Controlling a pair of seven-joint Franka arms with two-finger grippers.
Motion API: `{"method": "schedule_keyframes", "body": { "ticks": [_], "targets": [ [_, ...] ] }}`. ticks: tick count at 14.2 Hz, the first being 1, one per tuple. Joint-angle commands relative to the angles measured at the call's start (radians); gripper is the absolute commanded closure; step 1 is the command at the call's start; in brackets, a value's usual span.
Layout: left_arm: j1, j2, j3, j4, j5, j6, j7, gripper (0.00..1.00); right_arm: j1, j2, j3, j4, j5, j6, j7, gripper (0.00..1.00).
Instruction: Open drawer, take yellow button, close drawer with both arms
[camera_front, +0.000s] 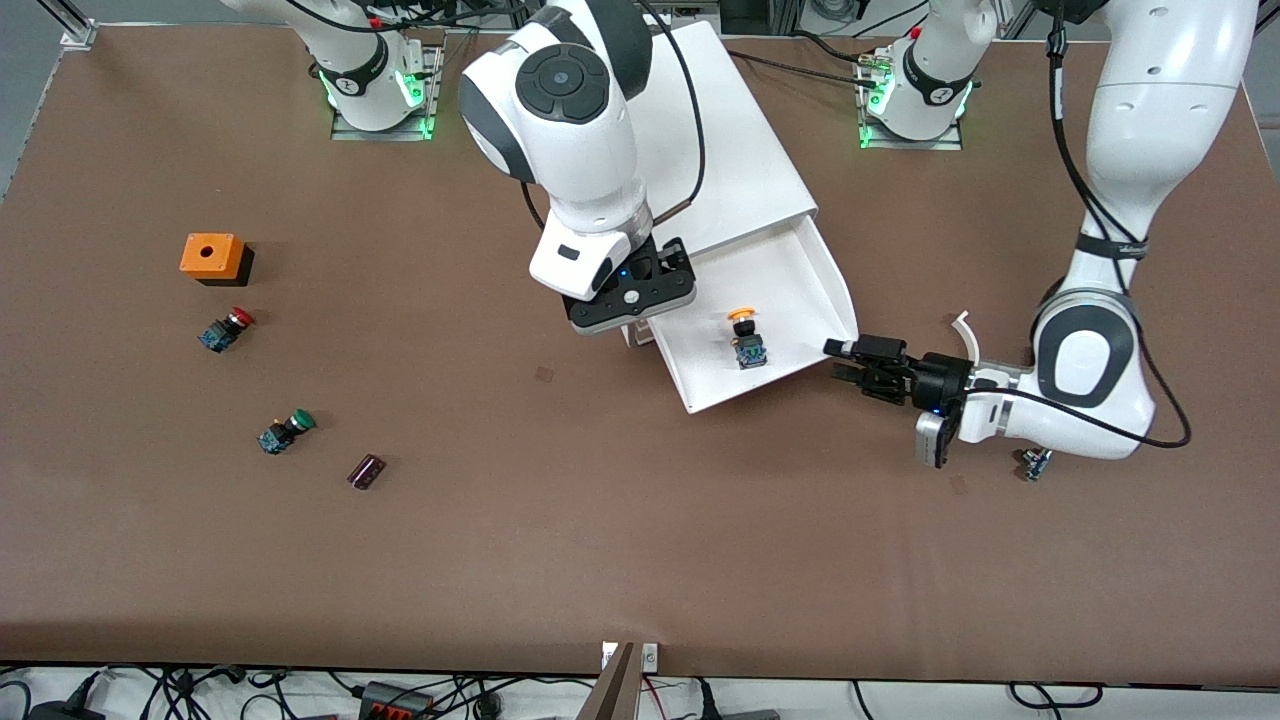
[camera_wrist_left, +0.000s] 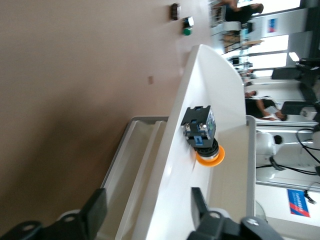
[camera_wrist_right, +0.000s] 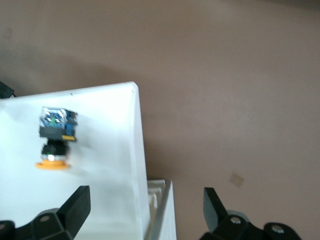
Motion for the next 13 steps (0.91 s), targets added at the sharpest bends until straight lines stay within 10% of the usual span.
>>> {"method": "schedule_keyframes", "body": {
  "ticks": [1,9,13],
  "targets": [
    [-0.003,-0.052,-0.005,0.113,0.189,-0.068,-0.202,0.00,0.024,0.045,-0.006,0.043,0.001,0.072,0.049,0.00],
    [-0.135,-0.123,-0.020,0.398,0.967,-0.098,-0.450,0.00,0.063,0.094,-0.006,0.063,-0.001,0.241,0.055,0.00],
    [-0.129,-0.106,-0.007,0.447,1.037,0.023,-0.451,0.00,0.106,0.135,-0.017,0.063,-0.002,0.293,0.064,0.00]
  ]
}}
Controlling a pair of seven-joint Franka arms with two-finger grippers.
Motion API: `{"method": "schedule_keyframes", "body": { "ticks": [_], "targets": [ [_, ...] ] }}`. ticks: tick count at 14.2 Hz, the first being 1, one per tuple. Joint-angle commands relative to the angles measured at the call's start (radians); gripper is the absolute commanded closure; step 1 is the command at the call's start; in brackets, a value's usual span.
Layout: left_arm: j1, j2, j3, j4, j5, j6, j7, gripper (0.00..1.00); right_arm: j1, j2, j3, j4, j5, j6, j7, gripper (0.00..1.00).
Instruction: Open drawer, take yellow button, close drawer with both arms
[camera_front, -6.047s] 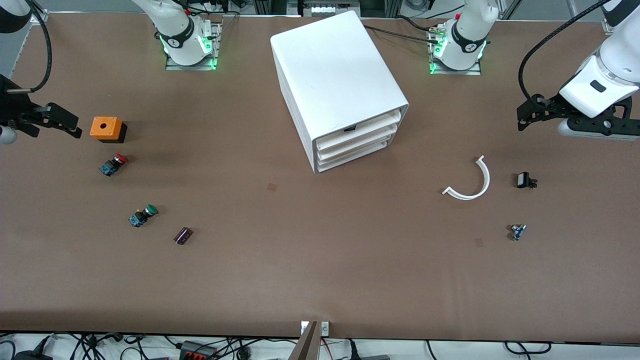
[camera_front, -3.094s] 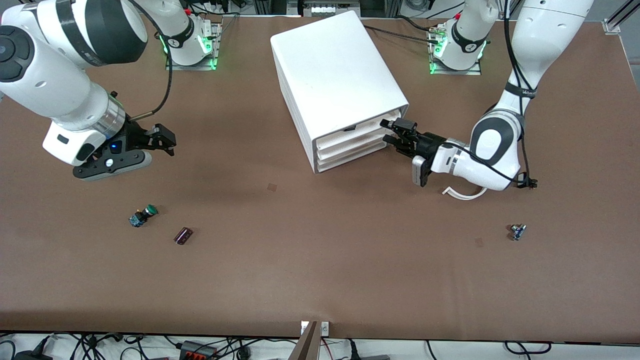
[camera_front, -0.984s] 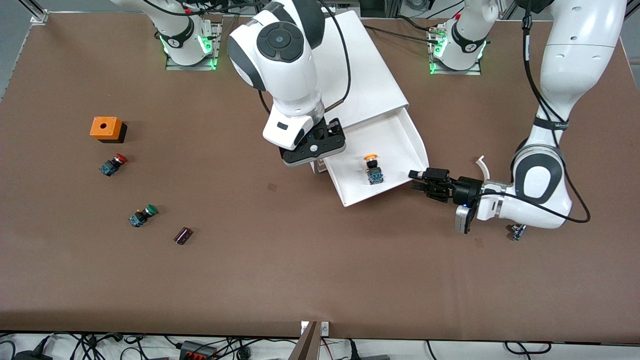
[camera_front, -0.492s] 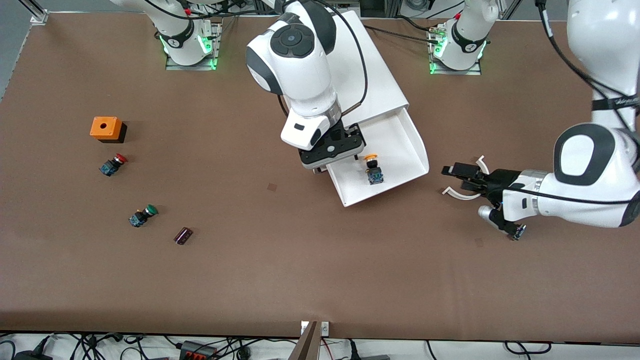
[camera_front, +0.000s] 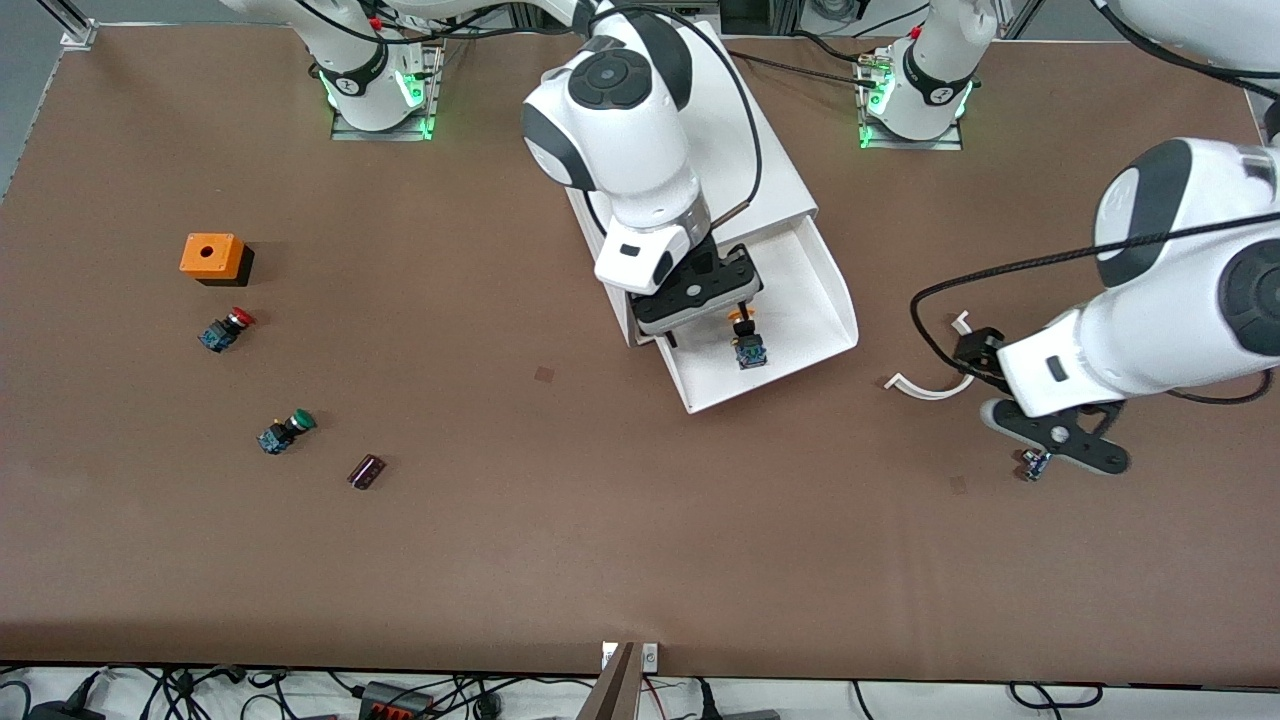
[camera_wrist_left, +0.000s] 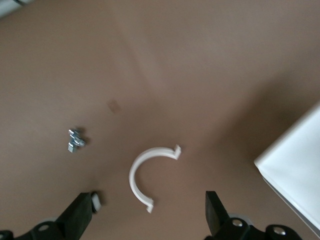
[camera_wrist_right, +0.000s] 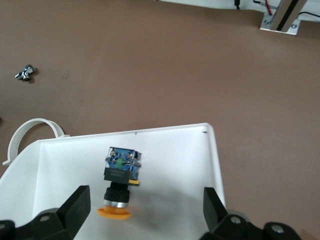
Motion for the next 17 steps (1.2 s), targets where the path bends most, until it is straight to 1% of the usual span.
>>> {"method": "schedule_keyframes", "body": {
  "ticks": [1,4,7,12,15,17],
  "targets": [
    [0.008,0.023,0.012,0.038,0.031,0.044,-0.013,0.00,0.036,0.054,-0.016,0.047,-0.002,0.044,0.023,0.00],
    [0.014,0.022,0.011,0.038,0.023,0.049,-0.111,0.00,0.048,0.085,-0.018,0.050,-0.002,0.090,0.023,0.00],
    [0.014,0.025,0.009,0.035,0.016,0.047,-0.226,0.00,0.051,0.104,-0.021,0.055,-0.005,0.097,0.023,0.00],
    [0.014,0.030,0.000,0.029,0.014,0.049,-0.236,0.00,0.051,0.139,-0.019,0.055,-0.016,0.179,0.023,0.00],
    [0.014,0.028,0.000,0.029,0.014,0.049,-0.236,0.00,0.056,0.144,-0.019,0.055,-0.016,0.186,0.022,0.01],
    [0.014,0.028,0.000,0.029,0.014,0.049,-0.236,0.00,0.057,0.145,-0.018,0.056,-0.016,0.193,0.020,0.12]
  ]
}}
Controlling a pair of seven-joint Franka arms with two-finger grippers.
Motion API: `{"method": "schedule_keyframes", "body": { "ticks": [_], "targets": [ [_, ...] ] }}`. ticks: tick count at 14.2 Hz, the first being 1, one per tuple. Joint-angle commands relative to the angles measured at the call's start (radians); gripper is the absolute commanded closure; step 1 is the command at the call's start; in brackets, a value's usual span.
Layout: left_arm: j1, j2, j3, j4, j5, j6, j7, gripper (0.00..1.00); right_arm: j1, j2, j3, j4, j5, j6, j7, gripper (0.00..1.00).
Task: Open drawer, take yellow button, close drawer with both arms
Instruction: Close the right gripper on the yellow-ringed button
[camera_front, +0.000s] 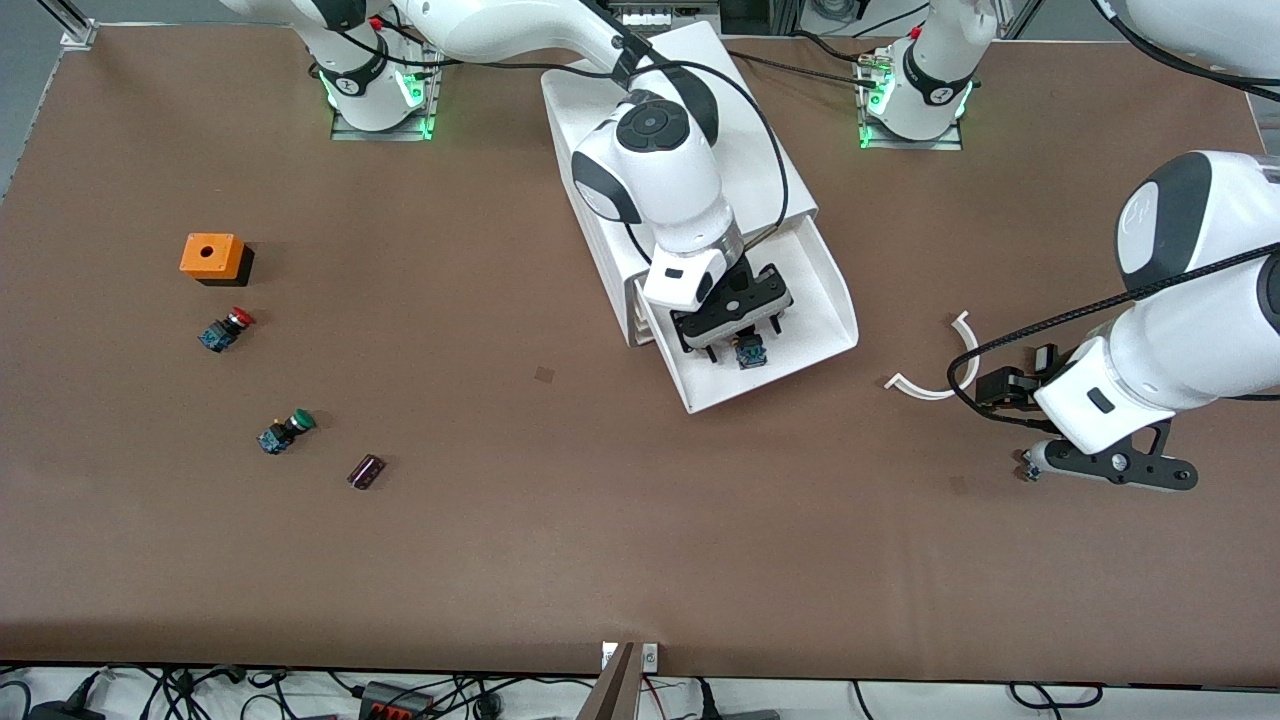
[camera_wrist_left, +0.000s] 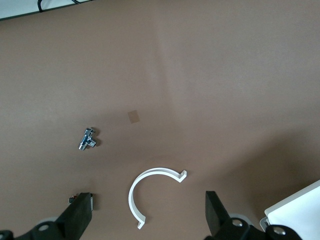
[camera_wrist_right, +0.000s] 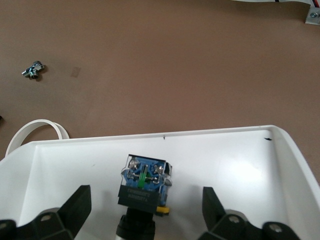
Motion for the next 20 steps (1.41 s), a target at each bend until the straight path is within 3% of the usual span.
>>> {"method": "schedule_keyframes", "body": {
  "ticks": [1,3,10,13,20],
  "targets": [
    [0.001,0.009,-0.007,0.025,0.007,-0.004,-0.015,0.00,0.014,0.027,-0.011,0.045,-0.009,0.010,0.012,0.16],
    [0.001,0.009,-0.007,0.025,0.007,-0.004,-0.015,0.00,0.014,0.029,-0.010,0.045,-0.009,0.012,0.010,0.36],
    [-0.001,0.009,-0.009,0.025,0.007,-0.003,-0.015,0.00,0.014,0.032,-0.010,0.045,-0.011,0.024,0.001,0.38],
    [-0.001,0.009,-0.009,0.025,0.007,-0.003,-0.016,0.00,0.014,0.032,-0.010,0.045,-0.011,0.024,0.000,0.66],
    [-0.004,0.009,-0.009,0.025,0.006,-0.003,-0.016,0.00,0.014,0.027,-0.008,0.045,-0.009,0.018,0.000,0.98]
  ]
}}
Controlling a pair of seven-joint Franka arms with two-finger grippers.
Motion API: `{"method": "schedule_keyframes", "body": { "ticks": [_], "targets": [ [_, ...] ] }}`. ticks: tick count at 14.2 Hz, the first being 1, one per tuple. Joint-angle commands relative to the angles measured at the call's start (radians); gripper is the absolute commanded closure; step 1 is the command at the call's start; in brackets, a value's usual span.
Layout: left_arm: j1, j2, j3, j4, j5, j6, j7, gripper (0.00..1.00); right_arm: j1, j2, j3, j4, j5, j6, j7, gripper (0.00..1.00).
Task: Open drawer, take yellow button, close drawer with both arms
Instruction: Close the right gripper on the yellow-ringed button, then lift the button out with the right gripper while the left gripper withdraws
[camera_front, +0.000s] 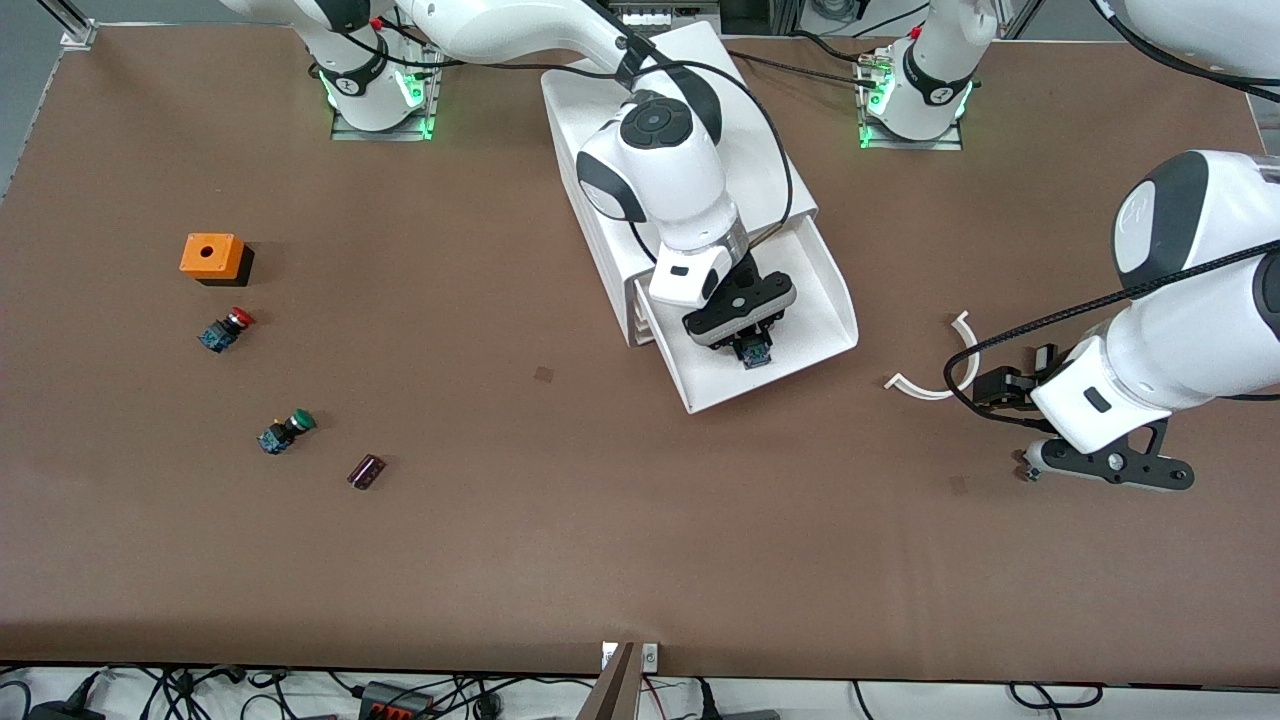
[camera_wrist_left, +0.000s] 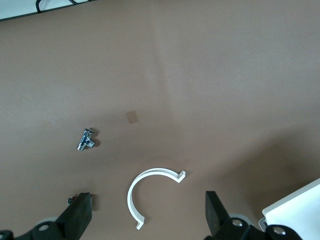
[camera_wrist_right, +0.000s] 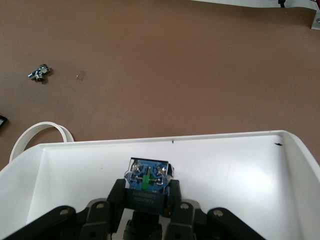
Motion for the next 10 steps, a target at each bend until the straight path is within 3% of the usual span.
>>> {"method": "schedule_keyframes", "body": {
  "ticks": [1,5,10],
  "targets": [
    [-0.002,0.009,-0.006,0.024,0.006,-0.004,-0.015,0.00,0.009,0.016,-0.007,0.036,-0.006,-0.007,0.004,0.98],
    [0.000,0.009,-0.006,0.024,-0.011,-0.005,-0.015,0.00,0.010,0.004,-0.006,0.047,-0.004,-0.045,0.009,1.00],
    [0.000,0.009,-0.006,0.024,-0.014,-0.005,-0.015,0.00,0.009,-0.019,-0.006,0.156,-0.001,-0.198,0.012,1.00]
  ]
}}
